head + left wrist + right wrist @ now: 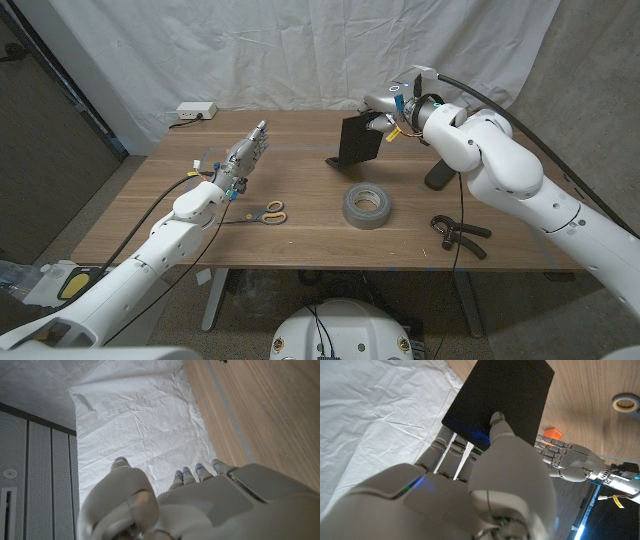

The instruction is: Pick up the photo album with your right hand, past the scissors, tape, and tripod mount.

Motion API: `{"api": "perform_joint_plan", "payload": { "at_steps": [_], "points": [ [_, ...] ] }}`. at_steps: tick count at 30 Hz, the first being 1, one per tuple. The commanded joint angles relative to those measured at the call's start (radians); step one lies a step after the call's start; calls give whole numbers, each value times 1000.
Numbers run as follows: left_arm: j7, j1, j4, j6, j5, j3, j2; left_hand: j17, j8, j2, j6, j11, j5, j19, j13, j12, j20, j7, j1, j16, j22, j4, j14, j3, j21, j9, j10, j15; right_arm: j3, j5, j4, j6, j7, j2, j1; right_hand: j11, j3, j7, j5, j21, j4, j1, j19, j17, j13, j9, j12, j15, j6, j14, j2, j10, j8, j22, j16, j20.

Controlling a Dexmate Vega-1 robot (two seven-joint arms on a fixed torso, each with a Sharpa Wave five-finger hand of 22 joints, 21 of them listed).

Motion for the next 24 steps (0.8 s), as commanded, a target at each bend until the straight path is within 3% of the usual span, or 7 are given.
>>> {"api": "perform_joint_plan", "payload": {
  "at_steps": [1, 24],
  "points": [
    [1, 7, -4, 1, -3, -5, 2, 4, 0, 2, 6, 5, -6, -7, 3, 2, -70, -2, 10, 2, 4, -2, -4, -5, 2, 6, 2, 5, 8, -7, -13, 14, 6, 14, 11, 0, 3, -4, 4, 11, 8, 4, -7, 34, 5, 23, -2, -119, 35, 36, 10, 8, -2, 0, -1, -143],
    [-1, -2, -1, 6, -2, -5, 5, 3, 0, 2, 10, 10, -8, -7, 3, 4, -70, 2, 14, 3, 4, -4, 1, -10, 2, 5, 7, 13, 21, -10, -14, 41, -8, 33, 42, -2, 0, -8, 5, 61, 10, 0, -29, 45, 10, 27, -15, -119, 41, 46, 9, 15, -14, -17, -14, -141]
  ]
}}
